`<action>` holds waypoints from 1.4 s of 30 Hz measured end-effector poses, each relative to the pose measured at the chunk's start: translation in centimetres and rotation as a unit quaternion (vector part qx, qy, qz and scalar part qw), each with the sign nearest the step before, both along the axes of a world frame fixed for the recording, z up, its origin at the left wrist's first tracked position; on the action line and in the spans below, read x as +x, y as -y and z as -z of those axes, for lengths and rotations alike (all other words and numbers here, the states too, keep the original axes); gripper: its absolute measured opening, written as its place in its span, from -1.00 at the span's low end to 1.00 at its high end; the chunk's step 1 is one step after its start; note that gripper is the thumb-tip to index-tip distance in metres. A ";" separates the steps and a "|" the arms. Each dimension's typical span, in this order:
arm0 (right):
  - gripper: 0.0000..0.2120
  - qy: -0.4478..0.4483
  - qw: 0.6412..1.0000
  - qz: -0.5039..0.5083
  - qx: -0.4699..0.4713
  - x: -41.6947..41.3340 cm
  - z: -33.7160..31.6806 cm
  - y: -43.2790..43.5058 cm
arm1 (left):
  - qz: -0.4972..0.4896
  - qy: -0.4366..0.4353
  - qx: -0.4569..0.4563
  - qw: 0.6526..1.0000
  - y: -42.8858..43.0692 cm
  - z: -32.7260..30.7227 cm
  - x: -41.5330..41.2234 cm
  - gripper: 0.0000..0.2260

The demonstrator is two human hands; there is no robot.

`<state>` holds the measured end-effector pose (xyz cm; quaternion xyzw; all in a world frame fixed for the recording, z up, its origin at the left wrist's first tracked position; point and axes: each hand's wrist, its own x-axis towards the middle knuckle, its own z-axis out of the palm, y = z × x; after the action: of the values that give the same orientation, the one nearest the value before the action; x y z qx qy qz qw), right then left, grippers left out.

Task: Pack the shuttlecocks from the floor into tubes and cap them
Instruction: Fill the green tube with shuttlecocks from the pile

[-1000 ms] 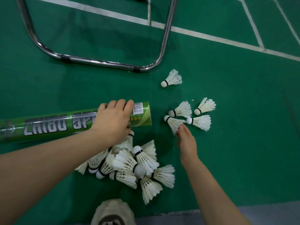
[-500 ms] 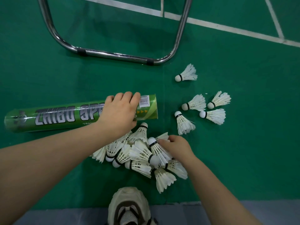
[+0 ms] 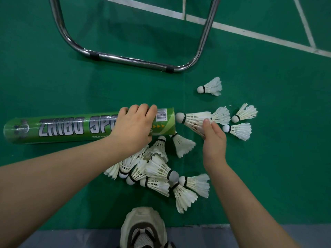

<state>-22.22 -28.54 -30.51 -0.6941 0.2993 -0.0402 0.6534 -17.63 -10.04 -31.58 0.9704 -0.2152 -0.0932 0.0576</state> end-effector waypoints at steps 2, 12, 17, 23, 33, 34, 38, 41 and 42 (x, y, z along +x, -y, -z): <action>-0.77 0.005 0.997 -0.070 -0.016 0.3 -0.2 -0.8 | 0.003 -0.005 -0.003 1.000 0.2 0.0 -0.2 -0.36; -0.66 -0.138 0.900 -0.386 0.146 2.8 -1.1 -0.7 | 0.008 0.011 -0.019 1.000 1.0 -0.8 -0.7 -0.35; -0.68 -0.173 0.861 -0.446 0.171 4.5 -1.9 -1.0 | 0.004 0.023 -0.027 0.999 1.2 -1.2 -0.6 -0.35; -0.73 -0.058 0.983 -0.174 0.006 3.1 0.4 -2.4 | 0.013 0.012 -0.029 0.999 1.1 -0.4 0.0 -0.36; -0.71 -0.202 0.941 -0.081 -0.259 2.2 5.2 3.3 | -0.013 0.014 -0.011 1.000 -0.3 0.0 0.9 -0.34; -0.72 -0.183 0.945 -0.067 -0.264 2.3 5.2 3.0 | -0.012 0.015 -0.012 1.000 -0.4 0.0 0.8 -0.34; -0.88 -0.064 0.943 0.001 -0.327 1.7 4.4 1.9 | -0.012 0.016 -0.017 1.000 -0.5 0.0 0.7 -0.35; -0.91 -0.076 0.942 -0.128 -0.300 0.7 3.8 0.8 | -0.020 0.019 -0.022 0.999 -0.8 -0.1 1.0 -0.34; -0.84 -0.112 0.936 -0.208 -0.261 0.3 3.8 0.3 | -0.022 0.019 -0.022 0.999 -0.9 -0.2 1.0 -0.34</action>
<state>-21.90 -28.87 -34.26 -0.8871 0.1988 0.0976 0.4049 -16.60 -9.18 -31.43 0.9750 -0.1966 -0.0689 0.0769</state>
